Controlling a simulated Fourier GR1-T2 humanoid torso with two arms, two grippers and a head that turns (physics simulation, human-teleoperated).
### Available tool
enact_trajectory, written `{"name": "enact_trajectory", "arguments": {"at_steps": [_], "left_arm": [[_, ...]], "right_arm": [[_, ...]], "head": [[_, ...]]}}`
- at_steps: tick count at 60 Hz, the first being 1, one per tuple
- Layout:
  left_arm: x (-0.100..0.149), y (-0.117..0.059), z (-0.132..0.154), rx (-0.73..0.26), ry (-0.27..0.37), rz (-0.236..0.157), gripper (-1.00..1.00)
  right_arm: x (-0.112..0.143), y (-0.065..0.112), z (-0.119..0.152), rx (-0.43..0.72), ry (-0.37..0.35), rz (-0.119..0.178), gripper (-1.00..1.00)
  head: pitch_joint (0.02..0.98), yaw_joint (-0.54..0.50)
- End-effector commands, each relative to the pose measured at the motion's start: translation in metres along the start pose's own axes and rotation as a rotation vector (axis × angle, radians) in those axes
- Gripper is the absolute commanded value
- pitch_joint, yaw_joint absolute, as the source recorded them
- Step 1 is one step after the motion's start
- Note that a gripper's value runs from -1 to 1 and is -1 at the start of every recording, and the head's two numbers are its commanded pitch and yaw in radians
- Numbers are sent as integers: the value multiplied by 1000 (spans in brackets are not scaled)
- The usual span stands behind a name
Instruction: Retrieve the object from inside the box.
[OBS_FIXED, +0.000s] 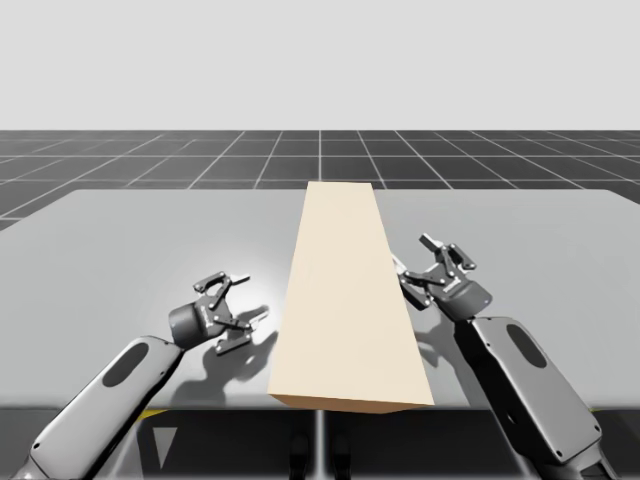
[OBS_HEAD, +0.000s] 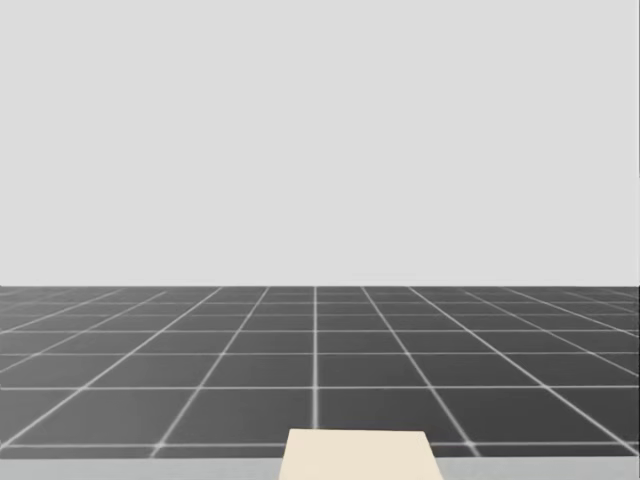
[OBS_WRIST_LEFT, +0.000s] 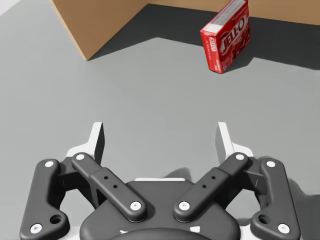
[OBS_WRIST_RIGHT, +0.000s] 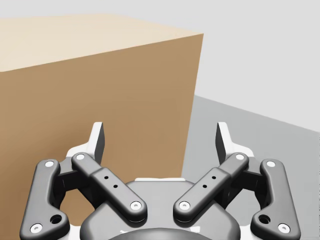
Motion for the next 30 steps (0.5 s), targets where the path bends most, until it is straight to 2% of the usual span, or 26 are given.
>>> {"name": "enact_trajectory", "arguments": {"at_steps": [1, 4, 7, 9, 10, 12, 14, 23, 30], "left_arm": [[14, -16, -9, -12, -41, -26, -1000], [19, -17, -13, -45, -43, -5, -1000], [21, -16, -16, -69, -34, -4, -1000], [22, -14, -19, -80, -35, 9, -1000], [23, -13, -22, -86, -32, 21, -1000], [23, -12, -26, -97, -26, 21, -1000], [23, -9, -34, -107, -17, 30, -1000], [23, -1, -69, -167, 0, 68, -1000], [24, -4, -95, -217, 12, 89, -1000]], "right_arm": [[-1, 3, 10, -13, -2, 16, -1000], [-2, 4, 14, -42, 0, 24, -1000], [-2, 2, 16, -32, 8, 13, -1000], [-3, 2, 18, -35, 14, 23, -1000], [-3, 1, 18, -36, 15, 21, -1000], [-3, 1, 20, -26, 21, 12, -1000], [-4, 0, 21, -24, 21, 19, -1000], [-3, 0, 22, -16, 30, 16, -1000], [-2, 1, 24, -11, 35, 17, -1000]], "head": [[43, -12], [41, -12], [39, -12], [40, -11], [40, -9], [41, -5], [42, -2], [48, -1], [56, -4]]}}
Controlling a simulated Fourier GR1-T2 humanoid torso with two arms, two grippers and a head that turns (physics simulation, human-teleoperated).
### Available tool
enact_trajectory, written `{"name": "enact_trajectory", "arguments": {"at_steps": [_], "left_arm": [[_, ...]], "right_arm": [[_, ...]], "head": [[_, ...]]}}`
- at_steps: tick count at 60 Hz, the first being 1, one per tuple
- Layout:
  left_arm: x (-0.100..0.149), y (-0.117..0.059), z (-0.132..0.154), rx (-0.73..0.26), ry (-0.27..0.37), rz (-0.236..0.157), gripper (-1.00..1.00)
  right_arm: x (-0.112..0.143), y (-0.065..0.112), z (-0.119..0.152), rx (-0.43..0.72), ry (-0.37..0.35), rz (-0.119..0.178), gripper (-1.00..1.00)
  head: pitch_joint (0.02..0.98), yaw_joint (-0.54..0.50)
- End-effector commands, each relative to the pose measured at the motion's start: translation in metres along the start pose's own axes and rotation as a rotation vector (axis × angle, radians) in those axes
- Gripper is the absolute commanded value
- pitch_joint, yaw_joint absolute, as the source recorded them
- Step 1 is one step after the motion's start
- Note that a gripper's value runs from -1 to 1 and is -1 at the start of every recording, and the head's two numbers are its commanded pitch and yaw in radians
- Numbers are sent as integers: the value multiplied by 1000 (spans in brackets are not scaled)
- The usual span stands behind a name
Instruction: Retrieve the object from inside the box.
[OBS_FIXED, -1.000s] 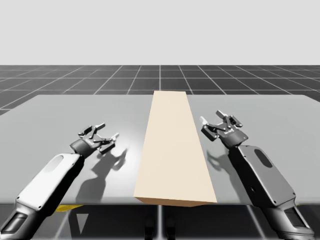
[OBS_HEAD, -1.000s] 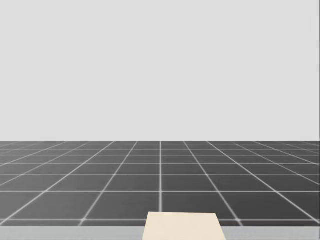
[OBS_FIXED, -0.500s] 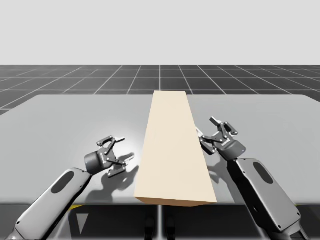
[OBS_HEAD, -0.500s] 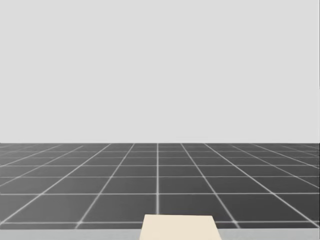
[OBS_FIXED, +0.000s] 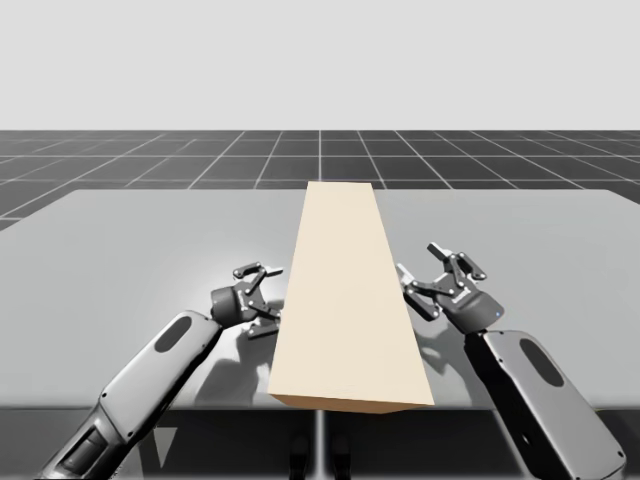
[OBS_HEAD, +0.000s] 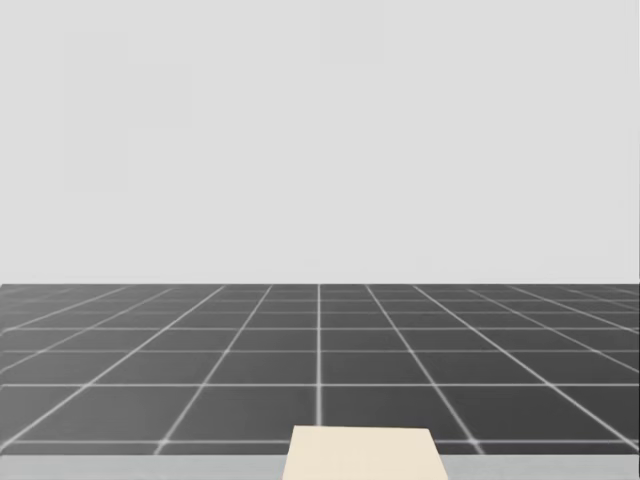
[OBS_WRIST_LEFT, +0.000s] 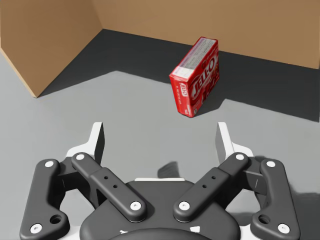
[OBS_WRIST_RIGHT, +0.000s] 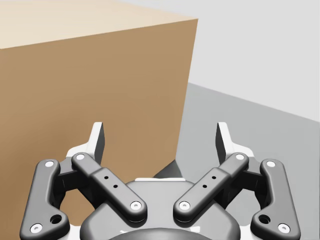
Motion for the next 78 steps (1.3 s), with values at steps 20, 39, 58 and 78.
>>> {"name": "enact_trajectory", "arguments": {"at_steps": [20, 39, 58, 78], "left_arm": [[7, -13, -89, -161, 30, 30, -1000], [-7, -9, -118, -211, 50, 97, -1000], [-19, -8, -121, -224, 92, 157, 1000], [-8, 12, -69, -89, 40, 142, 1000]], "right_arm": [[4, 0, 9, 4, 24, 2, -1000], [4, 0, 13, 9, 36, 10, -1000], [4, -1, 13, -1, 43, 7, -1000], [5, -3, 14, -10, 45, 6, -1000]], "head": [[77, -11], [110, -20], [118, -25], [110, -15]]}}
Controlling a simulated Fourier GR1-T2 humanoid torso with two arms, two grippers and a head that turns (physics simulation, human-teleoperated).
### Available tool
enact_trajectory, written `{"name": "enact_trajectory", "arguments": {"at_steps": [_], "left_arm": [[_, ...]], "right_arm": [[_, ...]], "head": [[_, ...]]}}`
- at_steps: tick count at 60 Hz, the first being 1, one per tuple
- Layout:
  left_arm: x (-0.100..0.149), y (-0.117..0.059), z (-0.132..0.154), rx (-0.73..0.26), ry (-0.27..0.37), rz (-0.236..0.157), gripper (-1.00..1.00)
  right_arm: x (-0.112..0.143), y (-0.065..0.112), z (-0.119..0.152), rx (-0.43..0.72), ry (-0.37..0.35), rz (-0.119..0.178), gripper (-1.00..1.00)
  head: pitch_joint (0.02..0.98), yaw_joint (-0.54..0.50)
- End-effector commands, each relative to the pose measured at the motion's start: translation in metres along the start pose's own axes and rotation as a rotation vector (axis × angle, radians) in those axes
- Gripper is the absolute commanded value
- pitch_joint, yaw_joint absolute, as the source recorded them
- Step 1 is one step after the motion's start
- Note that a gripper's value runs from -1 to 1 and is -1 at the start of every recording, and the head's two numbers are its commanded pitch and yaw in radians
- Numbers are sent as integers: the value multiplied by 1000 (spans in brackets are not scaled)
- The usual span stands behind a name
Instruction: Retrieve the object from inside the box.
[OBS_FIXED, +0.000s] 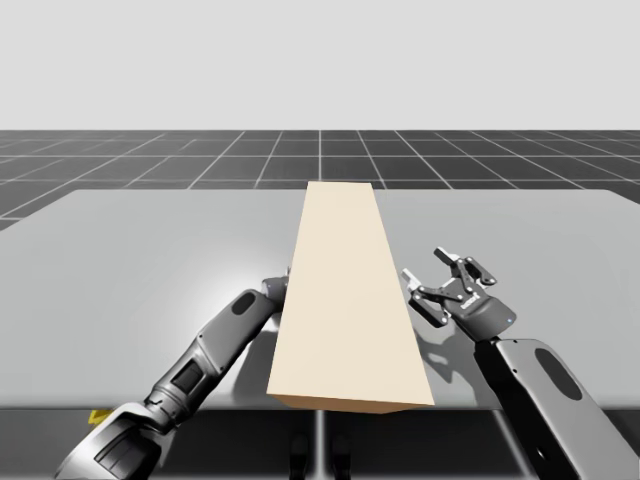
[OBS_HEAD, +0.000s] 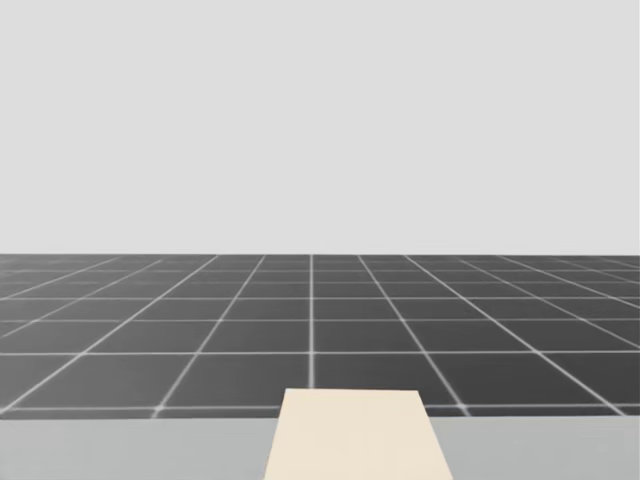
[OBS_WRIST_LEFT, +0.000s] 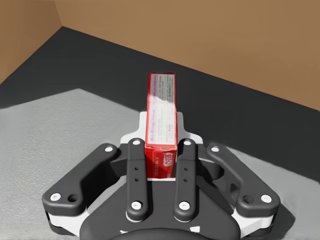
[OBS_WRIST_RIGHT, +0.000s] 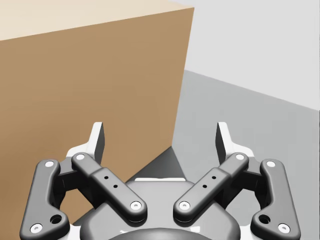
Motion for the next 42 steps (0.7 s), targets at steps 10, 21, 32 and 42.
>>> {"name": "enact_trajectory", "arguments": {"at_steps": [10, 21, 32, 42], "left_arm": [[1, 17, 79, 105, -43, -4, 1000], [1, 17, 141, 213, -69, -9, 1000], [14, 18, 184, 308, -99, -33, 1000], [53, 29, 218, 386, -124, -100, 1000]], "right_arm": [[1, -2, 1, -5, -1, -9, -1000], [2, -4, 1, -7, 0, -24, -1000], [3, -5, 1, -9, 3, -32, -1000], [4, -6, 1, -13, 6, -47, -1000]], "head": [[101, -6], [90, -3], [86, -1], [79, -1]]}}
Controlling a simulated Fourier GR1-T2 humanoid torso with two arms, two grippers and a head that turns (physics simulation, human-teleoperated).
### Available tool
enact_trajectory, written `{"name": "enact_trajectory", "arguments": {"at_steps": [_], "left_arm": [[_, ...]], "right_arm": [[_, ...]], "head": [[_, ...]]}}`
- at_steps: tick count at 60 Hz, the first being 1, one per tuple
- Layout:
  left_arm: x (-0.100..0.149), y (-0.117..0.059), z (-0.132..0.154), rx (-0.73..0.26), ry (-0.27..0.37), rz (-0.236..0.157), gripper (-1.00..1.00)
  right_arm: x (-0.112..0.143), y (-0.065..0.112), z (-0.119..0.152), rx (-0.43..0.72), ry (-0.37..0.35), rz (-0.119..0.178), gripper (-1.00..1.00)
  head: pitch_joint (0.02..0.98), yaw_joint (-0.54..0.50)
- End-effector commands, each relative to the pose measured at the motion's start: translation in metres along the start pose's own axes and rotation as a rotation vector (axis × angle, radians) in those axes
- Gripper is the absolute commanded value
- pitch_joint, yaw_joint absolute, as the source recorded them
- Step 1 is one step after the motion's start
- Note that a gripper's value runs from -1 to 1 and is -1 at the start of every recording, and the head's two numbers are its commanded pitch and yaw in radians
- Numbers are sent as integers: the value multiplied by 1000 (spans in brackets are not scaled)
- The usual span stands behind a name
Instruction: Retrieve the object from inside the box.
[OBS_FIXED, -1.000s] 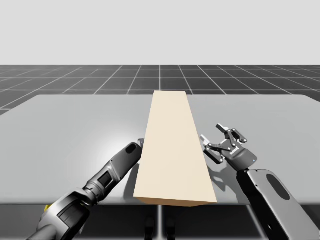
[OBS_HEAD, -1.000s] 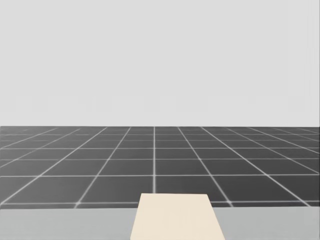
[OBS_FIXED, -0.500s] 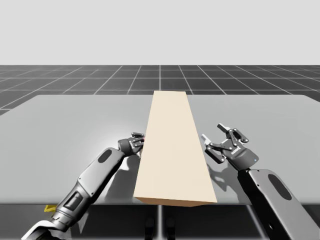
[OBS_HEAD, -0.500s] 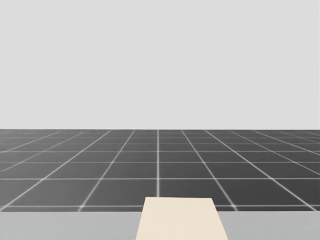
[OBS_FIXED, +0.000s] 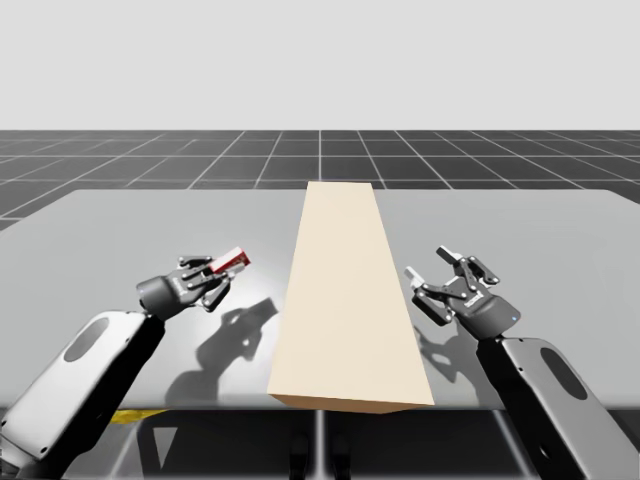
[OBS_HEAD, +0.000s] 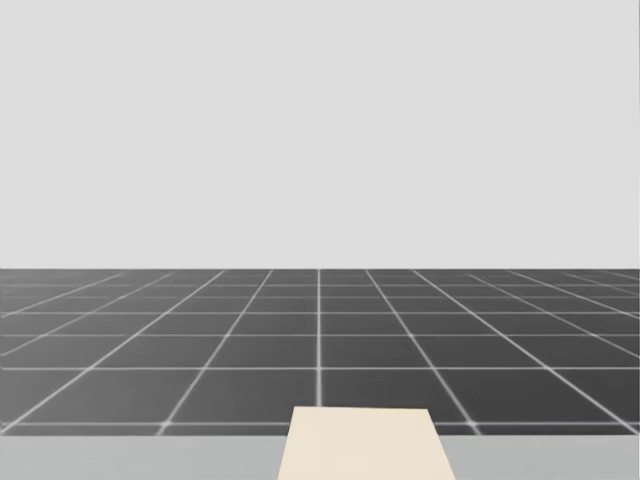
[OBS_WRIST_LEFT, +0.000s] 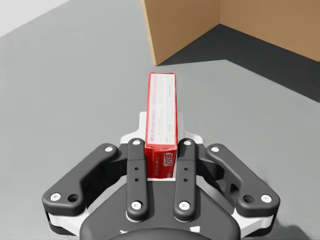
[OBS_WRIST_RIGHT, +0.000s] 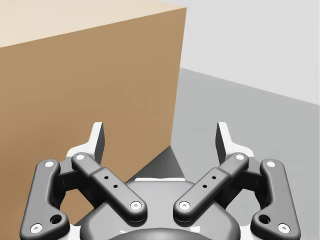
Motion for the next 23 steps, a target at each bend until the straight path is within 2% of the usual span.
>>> {"name": "enact_trajectory", "arguments": {"at_steps": [1, 3, 4, 13, 23], "left_arm": [[50, 24, 24, 11, -60, -84, 1000], [53, 26, 26, 14, -63, -88, 1000], [64, 31, 30, 29, -70, -108, 1000], [104, 44, 36, 75, -101, -164, 1000], [161, 54, 35, 97, -159, -221, 1000]], "right_arm": [[1, -1, 0, -2, 2, -14, -1000], [1, -1, 0, -2, 2, -16, -1000], [1, -2, 0, -4, 2, -20, -1000], [2, -3, -1, -7, 6, -38, -1000], [3, -4, -1, -4, 12, -41, -1000]], "head": [[79, -2], [78, -2], [77, -3], [74, -5], [79, -4]]}}
